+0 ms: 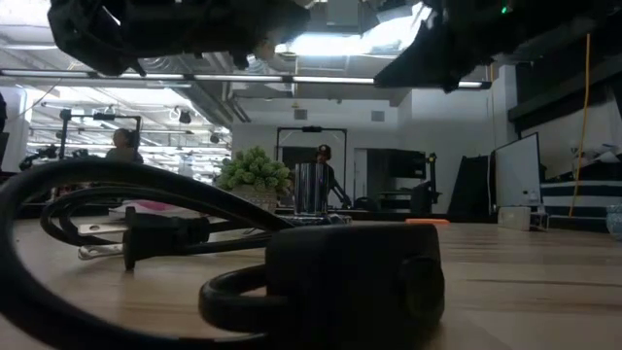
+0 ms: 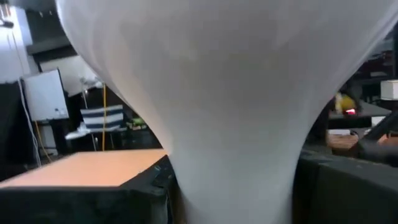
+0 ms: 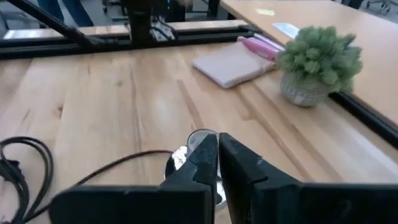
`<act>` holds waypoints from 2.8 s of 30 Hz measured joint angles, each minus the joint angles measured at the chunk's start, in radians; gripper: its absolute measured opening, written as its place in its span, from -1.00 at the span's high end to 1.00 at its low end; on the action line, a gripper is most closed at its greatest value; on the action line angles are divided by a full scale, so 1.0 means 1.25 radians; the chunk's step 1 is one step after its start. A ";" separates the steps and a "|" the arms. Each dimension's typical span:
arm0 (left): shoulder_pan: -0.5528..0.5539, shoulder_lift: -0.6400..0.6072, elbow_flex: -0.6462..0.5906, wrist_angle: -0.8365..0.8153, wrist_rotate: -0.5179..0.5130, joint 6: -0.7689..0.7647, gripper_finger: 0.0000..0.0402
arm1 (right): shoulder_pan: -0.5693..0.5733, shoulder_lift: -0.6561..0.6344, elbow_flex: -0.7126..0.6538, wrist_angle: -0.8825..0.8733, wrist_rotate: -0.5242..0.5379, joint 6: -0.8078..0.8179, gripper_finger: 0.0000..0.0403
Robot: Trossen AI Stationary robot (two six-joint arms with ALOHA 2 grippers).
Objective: Screw lightbulb
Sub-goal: Insert the lightbulb into the lamp
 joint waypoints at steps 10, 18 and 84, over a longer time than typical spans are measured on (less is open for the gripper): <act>0.000 -0.090 -0.023 -0.038 -0.001 0.035 0.22 | -0.097 0.160 0.021 0.141 -0.070 0.136 0.47; 0.000 -0.095 -0.024 -0.124 -0.001 0.030 0.22 | -0.149 0.267 0.097 0.136 -0.183 0.234 0.19; 0.001 -0.088 -0.024 -0.171 0.001 -0.027 0.22 | -0.146 -0.105 0.198 -0.715 -0.196 0.121 0.18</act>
